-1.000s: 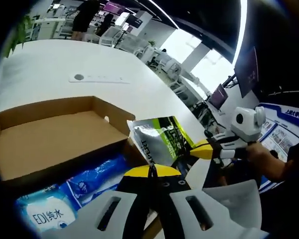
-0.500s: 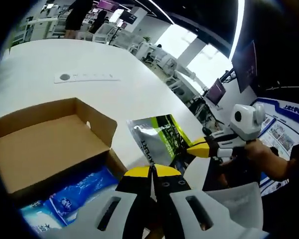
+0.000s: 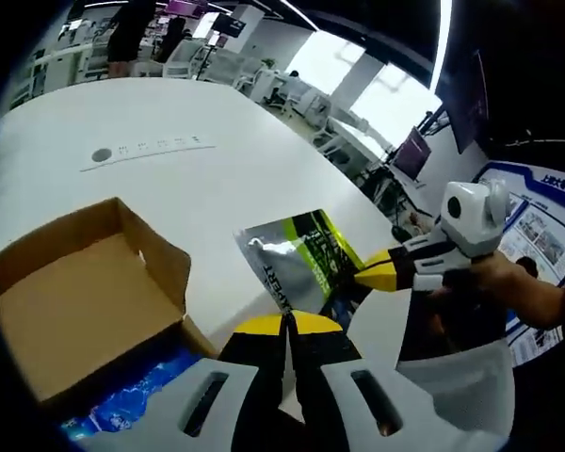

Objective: Operate the shoe box by opening the lid, removing the specified soft item, and placing it in the target area until the item is outside and the box remains undamaged.

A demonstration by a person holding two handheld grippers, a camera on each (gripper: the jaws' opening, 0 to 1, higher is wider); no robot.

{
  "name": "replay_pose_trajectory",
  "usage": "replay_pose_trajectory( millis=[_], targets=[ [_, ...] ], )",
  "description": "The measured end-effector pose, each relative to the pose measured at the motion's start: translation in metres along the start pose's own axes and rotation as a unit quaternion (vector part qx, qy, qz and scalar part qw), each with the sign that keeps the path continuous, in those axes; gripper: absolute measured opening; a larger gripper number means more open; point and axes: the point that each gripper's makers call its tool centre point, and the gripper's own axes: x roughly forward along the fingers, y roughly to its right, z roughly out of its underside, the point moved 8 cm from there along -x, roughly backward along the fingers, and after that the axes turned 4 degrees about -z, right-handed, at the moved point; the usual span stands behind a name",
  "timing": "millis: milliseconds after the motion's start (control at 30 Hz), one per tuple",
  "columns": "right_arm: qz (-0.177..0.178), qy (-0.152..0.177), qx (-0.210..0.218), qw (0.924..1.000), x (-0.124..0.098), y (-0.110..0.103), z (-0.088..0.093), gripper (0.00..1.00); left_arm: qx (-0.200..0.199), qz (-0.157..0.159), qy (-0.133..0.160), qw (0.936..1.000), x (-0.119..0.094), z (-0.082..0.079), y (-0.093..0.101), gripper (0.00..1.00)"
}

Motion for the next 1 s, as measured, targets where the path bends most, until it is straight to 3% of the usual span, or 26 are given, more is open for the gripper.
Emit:
replay_pose_trajectory(
  millis=[400, 733, 800, 1000],
  targets=[
    [0.016, -0.01, -0.012, 0.9998, 0.015, 0.015, 0.004, 0.0, 0.071, -0.04, -0.033, 0.9961, 0.023, 0.001, -0.002, 0.0],
    [0.035, -0.008, -0.02, 0.9992, 0.03, 0.026, 0.008, 0.0, 0.135, -0.068, -0.061, 0.9867, 0.042, 0.0, -0.006, 0.0],
    [0.04, -0.006, -0.018, 0.999, 0.032, 0.029, 0.008, 0.0, 0.152, -0.071, -0.069, 0.9834, 0.046, -0.002, -0.004, 0.0],
    [0.052, -0.002, -0.02, 0.9984, 0.041, 0.032, 0.012, 0.0, 0.226, -0.099, -0.104, 0.9635, 0.055, -0.001, -0.002, 0.0]
  ],
)
